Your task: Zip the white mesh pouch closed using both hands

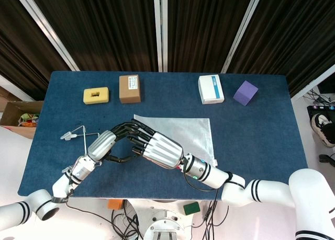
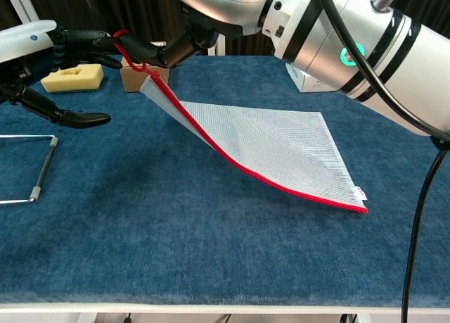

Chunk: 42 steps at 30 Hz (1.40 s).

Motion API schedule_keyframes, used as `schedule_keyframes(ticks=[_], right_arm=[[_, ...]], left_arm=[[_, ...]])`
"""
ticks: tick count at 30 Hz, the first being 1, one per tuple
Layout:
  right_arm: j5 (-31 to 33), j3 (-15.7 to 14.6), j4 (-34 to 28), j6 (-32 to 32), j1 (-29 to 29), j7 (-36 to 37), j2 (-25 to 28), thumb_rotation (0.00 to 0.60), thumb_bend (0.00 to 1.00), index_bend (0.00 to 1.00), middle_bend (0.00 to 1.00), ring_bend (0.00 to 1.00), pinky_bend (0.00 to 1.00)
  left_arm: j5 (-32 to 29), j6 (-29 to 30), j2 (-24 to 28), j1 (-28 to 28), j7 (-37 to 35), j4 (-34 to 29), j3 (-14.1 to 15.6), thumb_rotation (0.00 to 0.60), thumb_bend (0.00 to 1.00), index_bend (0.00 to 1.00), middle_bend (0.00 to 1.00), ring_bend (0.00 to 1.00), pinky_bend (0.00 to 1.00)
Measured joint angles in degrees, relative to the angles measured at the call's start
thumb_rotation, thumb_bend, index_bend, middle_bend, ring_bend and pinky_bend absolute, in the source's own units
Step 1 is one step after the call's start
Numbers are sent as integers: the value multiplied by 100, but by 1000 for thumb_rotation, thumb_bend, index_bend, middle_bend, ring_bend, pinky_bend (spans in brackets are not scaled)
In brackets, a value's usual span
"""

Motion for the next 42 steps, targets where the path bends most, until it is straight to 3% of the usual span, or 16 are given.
schedule_keyframes(ticks=[18, 33, 42], right_arm=[[-42, -42, 42, 76, -6, 116, 33, 600, 440, 695, 313, 0, 50], [-12, -53, 134, 32, 26, 168, -22, 600, 437, 695, 307, 0, 46], [11, -58, 188, 48, 22, 221, -34, 600, 436, 694, 304, 0, 45]], left_arm=[[56, -79, -198, -454, -886, 319, 195, 600, 300, 365, 149, 72, 140], [33, -69, -320, -623, -791, 429, 294, 600, 336, 484, 158, 72, 139], [-9, -17, -428, -649, -783, 524, 329, 600, 440, 576, 194, 72, 138]])
